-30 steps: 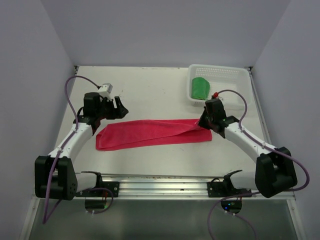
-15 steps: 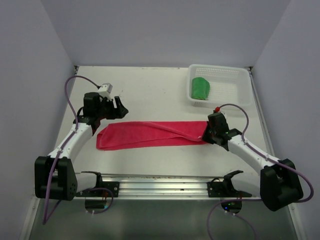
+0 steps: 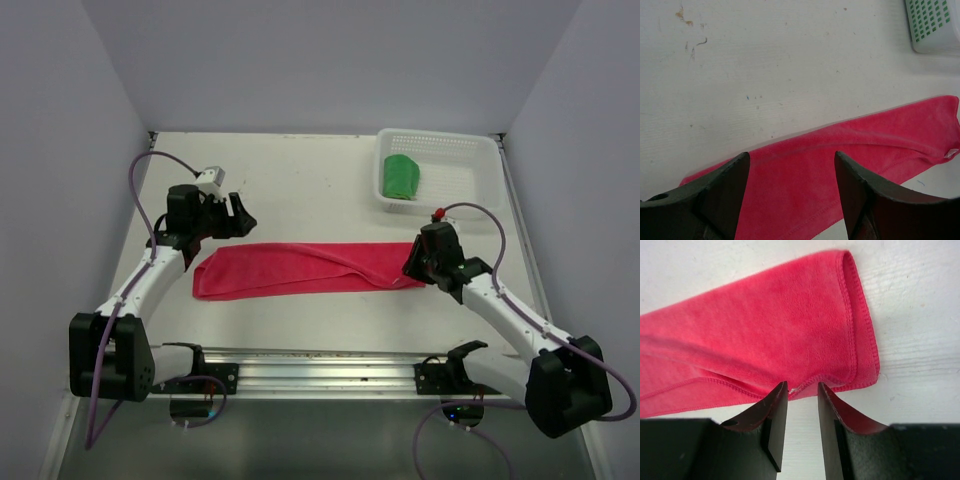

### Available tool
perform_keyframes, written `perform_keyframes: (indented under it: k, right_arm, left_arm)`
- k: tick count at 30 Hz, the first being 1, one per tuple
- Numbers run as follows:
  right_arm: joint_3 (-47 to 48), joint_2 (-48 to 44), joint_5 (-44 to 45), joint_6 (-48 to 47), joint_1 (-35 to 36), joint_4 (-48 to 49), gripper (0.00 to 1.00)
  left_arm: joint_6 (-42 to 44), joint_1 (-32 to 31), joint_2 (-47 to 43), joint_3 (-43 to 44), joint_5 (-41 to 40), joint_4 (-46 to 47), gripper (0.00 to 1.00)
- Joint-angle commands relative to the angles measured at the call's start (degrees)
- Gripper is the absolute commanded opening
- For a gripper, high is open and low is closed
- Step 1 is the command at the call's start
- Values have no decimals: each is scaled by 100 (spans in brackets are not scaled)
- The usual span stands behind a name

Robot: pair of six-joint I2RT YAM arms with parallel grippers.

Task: Roll the towels
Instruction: Fold the towel

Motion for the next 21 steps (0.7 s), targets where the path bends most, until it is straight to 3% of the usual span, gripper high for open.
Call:
perform_keyframes:
  k: [1,8,21]
  right_arm:
    - [399,-203,389,-104,5,-136,34]
    - [479,314,689,-131,-346,416,29]
    - [1093,2099,591,-764,-759,1411,31]
  left_arm:
    - [124,-27,-128,44,104,131,73]
    - [133,-27,-137,53,87,131,73]
    - [133,-27,-84,27,87,140,73]
